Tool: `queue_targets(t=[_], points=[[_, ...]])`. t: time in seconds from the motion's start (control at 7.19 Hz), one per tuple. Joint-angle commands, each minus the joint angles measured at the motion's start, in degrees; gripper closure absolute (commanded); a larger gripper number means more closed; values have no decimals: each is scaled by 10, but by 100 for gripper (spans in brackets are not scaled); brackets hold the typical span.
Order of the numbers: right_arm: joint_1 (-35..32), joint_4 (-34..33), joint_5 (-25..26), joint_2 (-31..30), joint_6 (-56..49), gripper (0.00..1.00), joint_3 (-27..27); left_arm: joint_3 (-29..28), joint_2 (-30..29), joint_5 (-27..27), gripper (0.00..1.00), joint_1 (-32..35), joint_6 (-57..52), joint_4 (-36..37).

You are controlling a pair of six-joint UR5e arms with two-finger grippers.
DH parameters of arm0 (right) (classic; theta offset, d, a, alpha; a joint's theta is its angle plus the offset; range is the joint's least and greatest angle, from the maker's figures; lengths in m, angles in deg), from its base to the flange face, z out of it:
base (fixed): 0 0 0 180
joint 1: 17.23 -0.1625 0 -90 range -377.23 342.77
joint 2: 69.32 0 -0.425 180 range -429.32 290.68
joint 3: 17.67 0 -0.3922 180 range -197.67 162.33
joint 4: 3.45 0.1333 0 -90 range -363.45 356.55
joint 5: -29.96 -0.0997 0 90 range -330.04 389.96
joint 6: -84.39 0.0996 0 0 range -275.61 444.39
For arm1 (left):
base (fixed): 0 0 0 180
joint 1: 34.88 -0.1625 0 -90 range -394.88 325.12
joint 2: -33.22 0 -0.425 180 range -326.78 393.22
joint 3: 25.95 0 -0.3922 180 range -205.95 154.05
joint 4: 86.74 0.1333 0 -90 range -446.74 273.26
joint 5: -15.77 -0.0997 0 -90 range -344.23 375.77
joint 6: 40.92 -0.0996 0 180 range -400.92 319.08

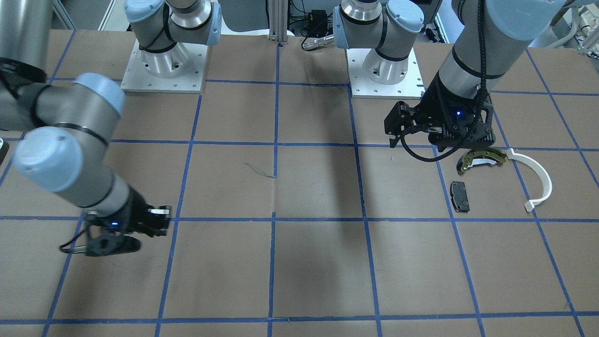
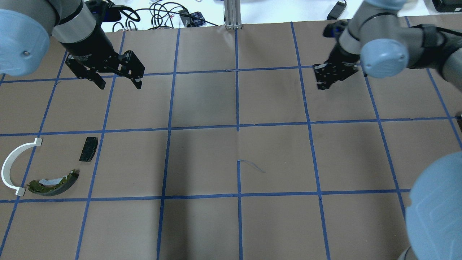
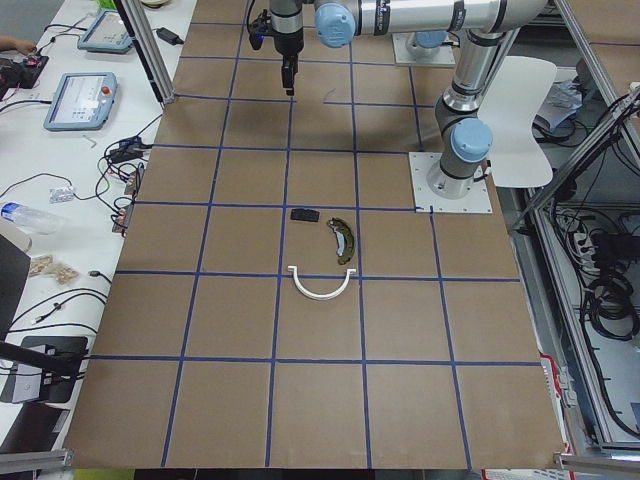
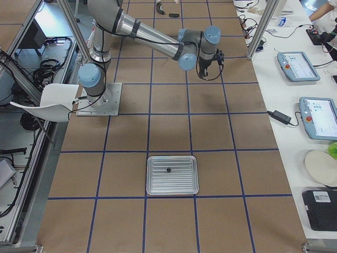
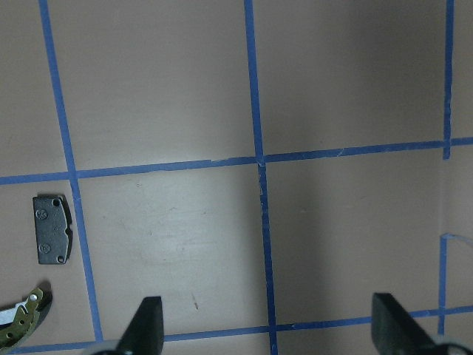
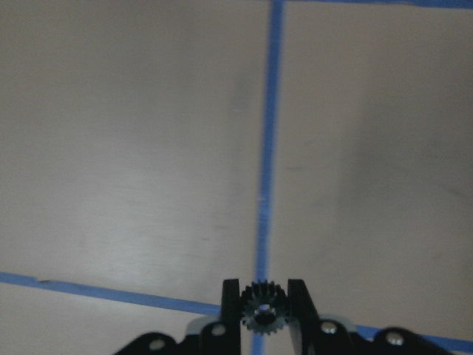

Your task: Place bearing gear from tray to pile

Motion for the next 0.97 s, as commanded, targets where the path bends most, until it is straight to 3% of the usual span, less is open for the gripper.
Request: queue_targets(t=[0.0, 0.28, 0.42, 0.56, 0.7, 0.84], points=[[-137, -101, -3, 49, 171, 75, -1, 1, -1, 0, 0, 0, 0, 2], [-210, -114, 1, 57, 261, 73, -6, 0, 1, 0, 0, 0, 0, 2], [-213, -126, 1, 68, 265, 66, -4, -4, 1, 3, 0, 0, 0, 2], [-213, -135, 4, 69, 262, 40, -4, -11, -1, 6, 0, 0, -1, 1], [-213, -136, 7, 69, 259, 0, -2, -12, -2, 1, 0, -1, -2, 2], [-209, -135, 8, 66, 250, 0, 1, -3, -11, 3, 0, 0, -3, 31]])
